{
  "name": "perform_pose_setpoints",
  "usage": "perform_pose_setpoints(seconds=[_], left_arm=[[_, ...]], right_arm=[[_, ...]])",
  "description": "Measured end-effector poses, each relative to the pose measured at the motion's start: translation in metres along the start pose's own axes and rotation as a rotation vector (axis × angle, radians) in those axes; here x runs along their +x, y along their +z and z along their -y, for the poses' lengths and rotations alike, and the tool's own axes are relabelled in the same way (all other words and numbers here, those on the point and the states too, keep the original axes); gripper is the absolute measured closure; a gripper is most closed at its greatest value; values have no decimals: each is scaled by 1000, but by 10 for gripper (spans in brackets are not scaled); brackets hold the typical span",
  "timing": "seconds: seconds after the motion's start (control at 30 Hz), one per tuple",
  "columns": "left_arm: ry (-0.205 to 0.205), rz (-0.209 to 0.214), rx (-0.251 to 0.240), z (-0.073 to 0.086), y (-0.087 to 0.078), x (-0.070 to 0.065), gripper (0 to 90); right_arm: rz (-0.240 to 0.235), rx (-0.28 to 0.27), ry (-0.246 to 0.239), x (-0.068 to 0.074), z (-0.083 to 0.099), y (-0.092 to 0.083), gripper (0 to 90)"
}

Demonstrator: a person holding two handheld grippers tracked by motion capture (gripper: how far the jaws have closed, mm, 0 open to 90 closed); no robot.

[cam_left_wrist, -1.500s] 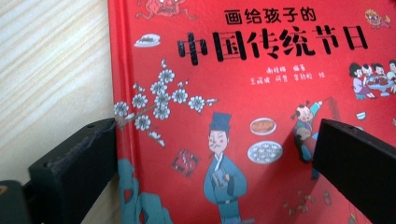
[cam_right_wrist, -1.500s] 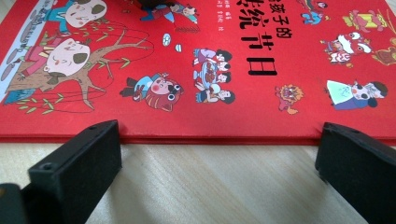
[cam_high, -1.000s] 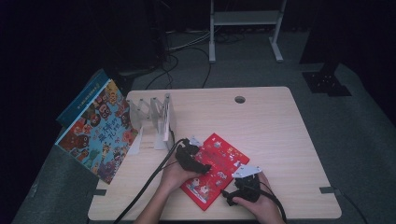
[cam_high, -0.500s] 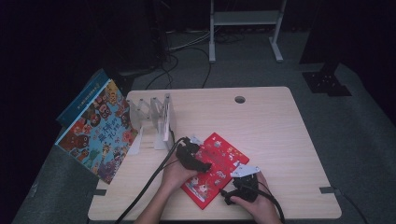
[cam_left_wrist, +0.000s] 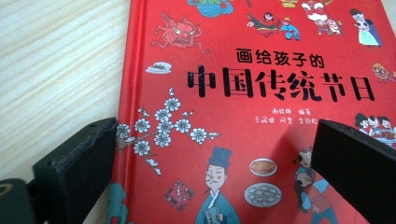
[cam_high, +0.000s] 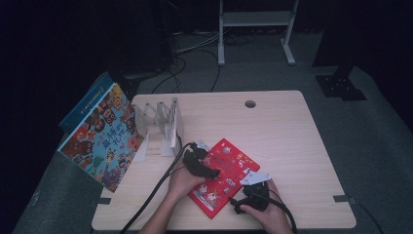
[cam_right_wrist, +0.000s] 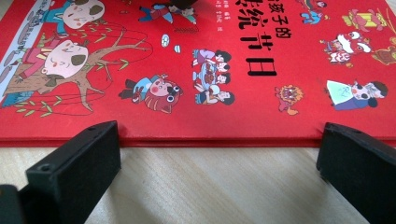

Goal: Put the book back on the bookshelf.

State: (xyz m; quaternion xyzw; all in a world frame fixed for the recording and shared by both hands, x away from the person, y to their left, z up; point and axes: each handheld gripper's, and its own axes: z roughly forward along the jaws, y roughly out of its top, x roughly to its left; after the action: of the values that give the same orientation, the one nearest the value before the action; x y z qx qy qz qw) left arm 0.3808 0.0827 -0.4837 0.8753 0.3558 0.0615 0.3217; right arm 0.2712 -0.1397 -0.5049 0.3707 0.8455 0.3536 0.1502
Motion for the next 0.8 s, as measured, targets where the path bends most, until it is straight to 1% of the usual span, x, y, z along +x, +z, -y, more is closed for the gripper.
perform_pose_setpoints(seconds=[0.03, 0.07, 0.1, 0.27, 0.33, 0.37, 0.43, 0.53, 0.57, 0.6, 0.67, 0.73, 0.8], left_arm=[[9, 0, 5, 0, -1, 1, 17], [-2, 4, -2, -1, -2, 1, 17], [-1, 6, -2, -1, -3, 1, 18], [-4, 16, -35, -3, -12, 1, 43], [3, 14, -41, -5, -17, 1, 50], [-4, 15, -50, -6, -20, -1, 56], [-3, 18, -64, -8, -25, -2, 64], [26, 31, -68, -14, -39, -1, 90], [44, 30, -68, -16, -43, -2, 103], [47, 32, -77, -19, -47, -3, 115], [64, 36, -71, -24, -55, -5, 136], [80, 39, -79, -27, -62, -7, 163], [90, 48, -95, -31, -71, -10, 186]], right_arm=[[0, 0, 0, 0, 0, 0, 0], [0, 0, 0, 0, 0, 0, 0], [1, 1, -2, 0, 0, 0, 0], [1, 1, -1, 0, 0, 0, 0], [0, -1, 2, 0, 0, 0, 0], [-1, 0, 2, 0, 0, 0, 0], [-2, 0, 3, 0, 0, 0, 0], [-2, -2, 2, 0, 0, 0, 0], [-1, -1, -1, 0, 0, 0, 0], [1, -1, -1, -1, 0, 0, 0], [2, -1, -2, -1, -1, 0, 0], [2, -2, -2, -1, -1, 1, 0], [1, -1, -2, -1, -1, 1, 0]])
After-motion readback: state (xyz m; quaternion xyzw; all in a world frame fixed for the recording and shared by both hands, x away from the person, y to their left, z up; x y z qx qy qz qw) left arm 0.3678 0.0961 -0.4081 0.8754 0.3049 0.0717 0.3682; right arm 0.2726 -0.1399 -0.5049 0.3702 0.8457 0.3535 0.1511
